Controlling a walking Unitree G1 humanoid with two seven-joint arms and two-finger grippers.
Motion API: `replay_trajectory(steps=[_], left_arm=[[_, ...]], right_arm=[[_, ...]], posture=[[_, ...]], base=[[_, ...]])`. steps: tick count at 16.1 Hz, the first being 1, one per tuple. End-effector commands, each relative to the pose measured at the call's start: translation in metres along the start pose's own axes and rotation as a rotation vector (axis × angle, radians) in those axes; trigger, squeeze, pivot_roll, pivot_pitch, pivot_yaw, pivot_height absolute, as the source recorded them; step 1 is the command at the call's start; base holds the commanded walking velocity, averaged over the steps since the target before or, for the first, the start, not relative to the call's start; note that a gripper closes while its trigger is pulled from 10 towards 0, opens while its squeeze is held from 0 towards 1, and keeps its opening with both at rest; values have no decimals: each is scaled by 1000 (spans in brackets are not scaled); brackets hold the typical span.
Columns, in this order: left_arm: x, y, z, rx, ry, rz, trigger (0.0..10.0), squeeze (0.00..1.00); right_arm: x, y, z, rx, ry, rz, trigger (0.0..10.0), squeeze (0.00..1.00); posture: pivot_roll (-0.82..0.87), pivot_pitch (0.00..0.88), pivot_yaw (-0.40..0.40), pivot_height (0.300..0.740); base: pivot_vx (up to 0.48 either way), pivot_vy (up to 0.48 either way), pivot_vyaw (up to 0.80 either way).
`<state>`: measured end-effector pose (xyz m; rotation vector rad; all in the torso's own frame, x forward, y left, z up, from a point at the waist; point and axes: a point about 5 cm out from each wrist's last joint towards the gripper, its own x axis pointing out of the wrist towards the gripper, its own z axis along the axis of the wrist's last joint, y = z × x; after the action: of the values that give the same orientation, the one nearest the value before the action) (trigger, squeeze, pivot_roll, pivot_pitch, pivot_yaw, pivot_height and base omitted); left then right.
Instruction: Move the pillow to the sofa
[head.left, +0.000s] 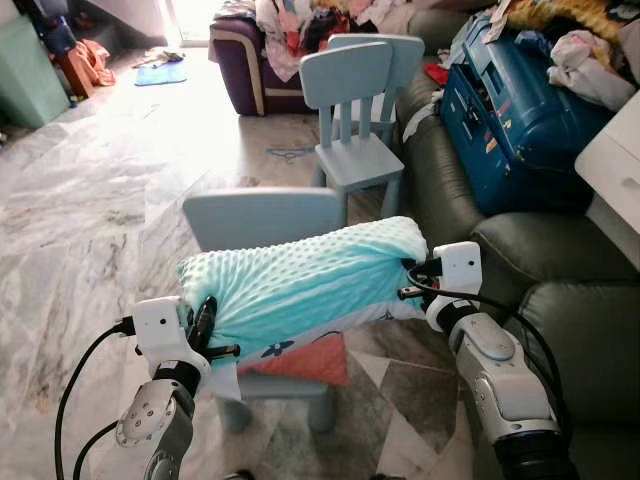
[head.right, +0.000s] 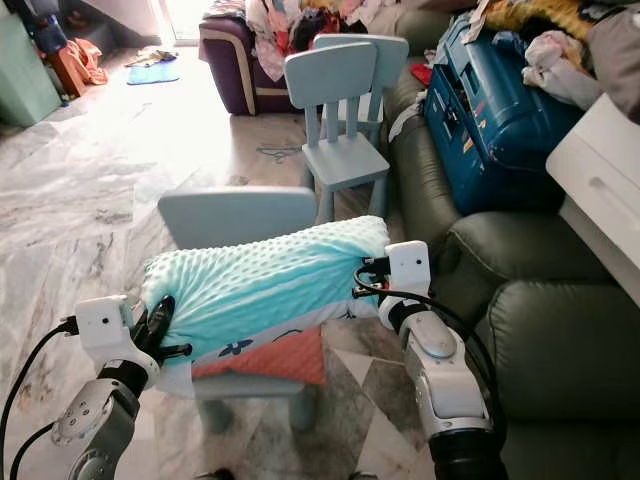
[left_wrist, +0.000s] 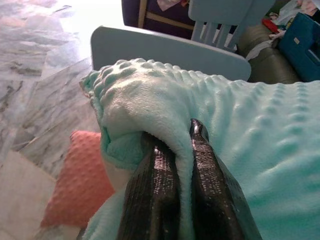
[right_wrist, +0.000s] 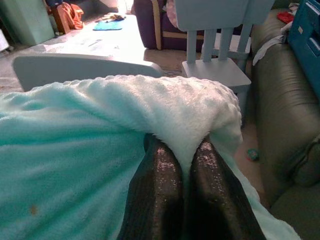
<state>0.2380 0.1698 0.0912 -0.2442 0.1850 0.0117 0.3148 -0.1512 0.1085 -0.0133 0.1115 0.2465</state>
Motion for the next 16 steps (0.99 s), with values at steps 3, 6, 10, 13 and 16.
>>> replay_trajectory(steps=[3,6,10,13,16], left_arm=[[-2,4,4,-5,-10,19,10000,0],[-2,4,4,-6,-7,16,10000,0],[-1,3,3,-8,-4,14,10000,0],[-1,3,3,-10,1,13,10000,0],[0,4,2,-19,2,26,10000,0]], right_arm=[[1,-4,3,10,-12,-19,10000,0],[1,-4,3,10,-12,-21,10000,0],[1,-5,3,10,-13,-21,10000,0],[1,-5,3,9,-13,-22,10000,0],[2,-6,3,9,-13,-23,10000,0]], posture=[[-164,100,43,740],[-164,100,43,740],[-166,98,43,740],[-167,98,44,740],[-170,99,43,740]], base=[[-331,0,0],[-334,0,0],[-337,0,0],[-341,0,0],[-219,0,0]])
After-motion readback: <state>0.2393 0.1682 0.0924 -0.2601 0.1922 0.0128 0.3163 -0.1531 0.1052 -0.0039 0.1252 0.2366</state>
